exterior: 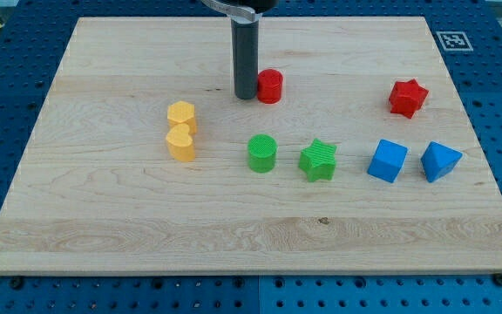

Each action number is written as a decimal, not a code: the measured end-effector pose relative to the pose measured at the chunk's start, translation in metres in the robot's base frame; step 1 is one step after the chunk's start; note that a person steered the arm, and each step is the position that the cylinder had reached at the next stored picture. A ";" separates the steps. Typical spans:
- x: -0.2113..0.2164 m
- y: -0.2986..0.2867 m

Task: Slightly move the red circle above the green star

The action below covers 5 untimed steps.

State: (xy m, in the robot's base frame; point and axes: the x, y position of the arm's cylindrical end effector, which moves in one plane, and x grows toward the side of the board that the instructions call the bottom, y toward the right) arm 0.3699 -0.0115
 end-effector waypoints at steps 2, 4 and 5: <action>-0.021 0.011; -0.019 0.030; -0.014 0.045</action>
State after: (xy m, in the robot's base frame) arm 0.3558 0.0335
